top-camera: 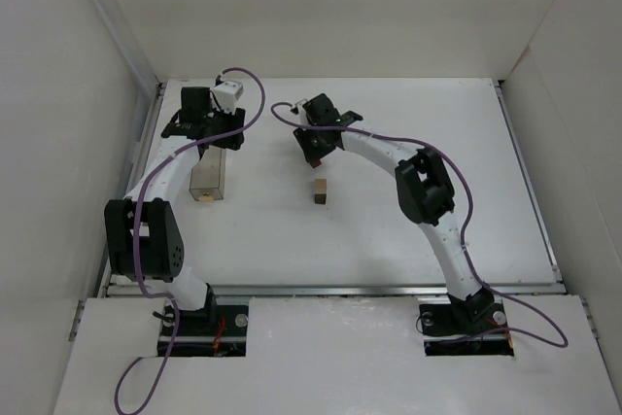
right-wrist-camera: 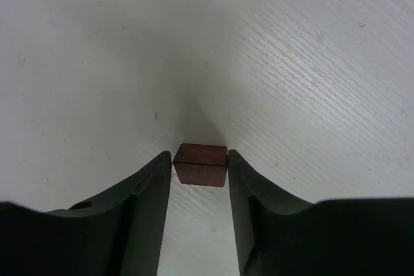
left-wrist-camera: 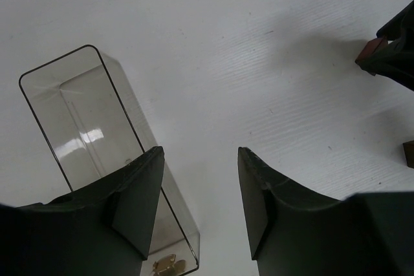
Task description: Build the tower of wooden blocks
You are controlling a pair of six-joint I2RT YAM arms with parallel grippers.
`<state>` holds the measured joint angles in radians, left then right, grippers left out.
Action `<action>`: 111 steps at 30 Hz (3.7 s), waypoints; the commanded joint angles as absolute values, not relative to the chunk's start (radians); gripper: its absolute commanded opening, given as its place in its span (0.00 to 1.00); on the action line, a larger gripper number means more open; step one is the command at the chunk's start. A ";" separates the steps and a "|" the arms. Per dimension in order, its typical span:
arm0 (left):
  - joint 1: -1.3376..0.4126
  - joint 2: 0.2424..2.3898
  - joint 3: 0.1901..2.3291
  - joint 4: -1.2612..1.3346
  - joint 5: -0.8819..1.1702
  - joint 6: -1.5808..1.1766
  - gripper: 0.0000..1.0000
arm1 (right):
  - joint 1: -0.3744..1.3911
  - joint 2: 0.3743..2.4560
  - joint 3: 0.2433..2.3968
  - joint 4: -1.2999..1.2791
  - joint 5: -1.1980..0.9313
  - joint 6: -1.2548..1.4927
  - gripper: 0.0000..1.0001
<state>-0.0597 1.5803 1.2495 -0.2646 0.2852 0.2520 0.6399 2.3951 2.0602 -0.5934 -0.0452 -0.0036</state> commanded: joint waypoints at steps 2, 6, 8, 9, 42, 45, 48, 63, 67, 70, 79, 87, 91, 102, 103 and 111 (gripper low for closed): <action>-0.061 1.531 1.241 -0.233 0.298 0.253 0.46 | 0.650 2.379 2.083 -0.584 -0.057 -0.018 0.37; -0.061 1.531 1.241 -0.233 0.322 0.290 0.45 | 0.650 2.368 2.083 -0.575 -0.077 -0.018 0.18; -0.061 1.531 1.241 -0.242 0.366 0.314 0.45 | 0.650 2.338 2.074 -0.566 -0.100 -0.029 0.09; -0.061 1.531 1.241 -0.253 0.389 0.333 0.43 | 0.650 2.326 2.074 -0.536 -0.100 -0.029 0.00; -0.284 1.644 1.803 -1.094 1.181 1.209 0.46 | 0.549 1.528 1.132 0.732 -0.934 0.091 0.00; -0.284 1.644 1.802 -1.052 1.181 1.163 0.49 | 0.549 1.528 1.132 0.732 -0.943 0.091 0.00; -0.284 1.635 1.802 -1.000 1.190 1.114 0.49 | 0.549 1.537 1.132 0.732 -0.943 0.091 0.00; -0.284 1.635 1.782 -0.968 1.221 1.069 0.42 | 0.549 1.555 1.132 0.721 -0.953 0.091 0.00; -0.284 1.635 1.782 -0.992 1.230 1.081 0.43 | 0.549 1.555 1.132 0.721 -0.953 0.081 0.00; -0.284 1.635 1.782 -1.012 1.230 1.104 0.46 | 0.549 1.555 1.141 0.721 -0.953 0.081 0.00; -0.284 1.635 1.792 -1.029 1.259 1.132 0.47 | 0.549 1.555 1.141 0.701 -0.953 0.072 0.00; -0.284 1.644 1.801 -1.029 1.269 1.132 0.49 | 0.549 1.555 1.141 0.669 -0.953 0.043 0.00; -0.284 1.654 1.801 -1.029 1.269 1.111 0.47 | 0.549 1.555 1.141 0.669 -0.953 0.043 0.00; -0.284 1.664 1.801 -0.968 1.269 1.006 0.29 | 0.549 1.565 1.141 0.669 -0.953 0.043 0.00; -0.284 1.664 1.801 -0.968 1.259 1.006 0.27 | 0.549 1.574 1.141 0.669 -0.953 0.043 0.00; -0.293 1.689 1.816 -0.864 1.025 0.815 0.02 | 0.540 1.583 1.173 0.555 -0.950 0.043 0.56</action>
